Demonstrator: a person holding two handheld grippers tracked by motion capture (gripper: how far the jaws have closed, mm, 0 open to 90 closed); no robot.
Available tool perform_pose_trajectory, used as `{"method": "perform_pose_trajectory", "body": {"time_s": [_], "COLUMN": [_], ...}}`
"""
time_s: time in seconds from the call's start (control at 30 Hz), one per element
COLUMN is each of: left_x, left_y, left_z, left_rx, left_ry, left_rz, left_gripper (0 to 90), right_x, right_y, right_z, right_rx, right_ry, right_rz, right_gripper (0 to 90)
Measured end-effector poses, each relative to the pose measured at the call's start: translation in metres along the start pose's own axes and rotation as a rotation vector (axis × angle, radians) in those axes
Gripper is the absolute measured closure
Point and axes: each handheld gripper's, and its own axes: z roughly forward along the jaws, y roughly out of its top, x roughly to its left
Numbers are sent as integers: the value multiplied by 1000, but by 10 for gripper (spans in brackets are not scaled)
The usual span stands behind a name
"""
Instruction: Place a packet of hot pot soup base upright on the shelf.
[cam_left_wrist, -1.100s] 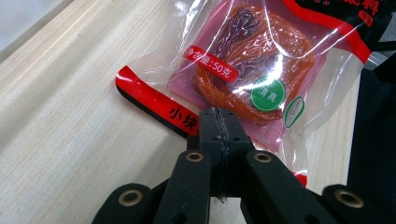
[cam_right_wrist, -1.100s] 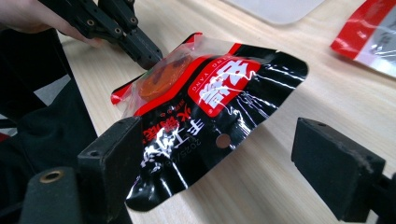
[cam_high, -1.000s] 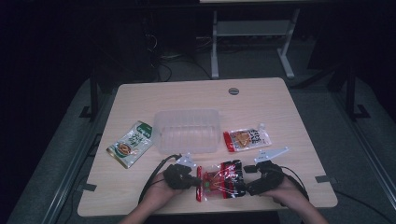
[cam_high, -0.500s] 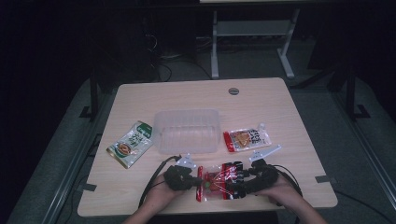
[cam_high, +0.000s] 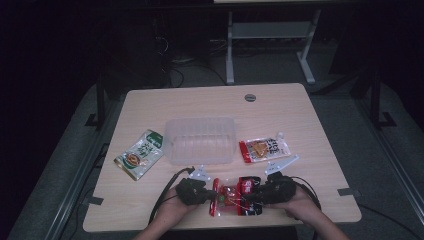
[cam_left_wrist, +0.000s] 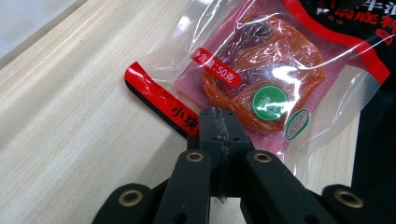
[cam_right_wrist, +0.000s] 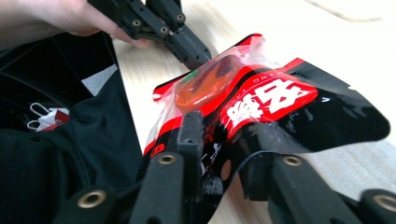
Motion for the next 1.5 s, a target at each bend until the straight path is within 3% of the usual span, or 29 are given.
{"method": "perform_pose_trajectory", "body": {"time_s": [0.2,0.5,0.73,0.87,1.1,1.4,1.5], "left_x": [0,0,0,0,1,3,4], "left_y": [0,0,3,4,5,2,-1], "left_z": [0,0,-7,-10,-17,-32,-39], "left_rx": [-1,7,-45,-64,-71,-107,-107], "left_ry": [2,-17,-20,-18,-15,-46,-37], "left_rz": [6,5,0,3,29,-2,-8], "left_gripper": [898,898,898,898,898,897,884], "right_x": [3,5,5,13,18,16,16], "right_y": [2,4,4,9,13,16,19], "right_z": [2,-4,-12,-12,-13,-24,-27], "right_rx": [-2,-64,-132,-158,-175,-212,-220], "right_ry": [-3,43,106,130,135,97,91], "right_rz": [-42,-74,-46,-75,-98,-107,-118], "right_gripper": [877,899,899,899,899,899,899]}}
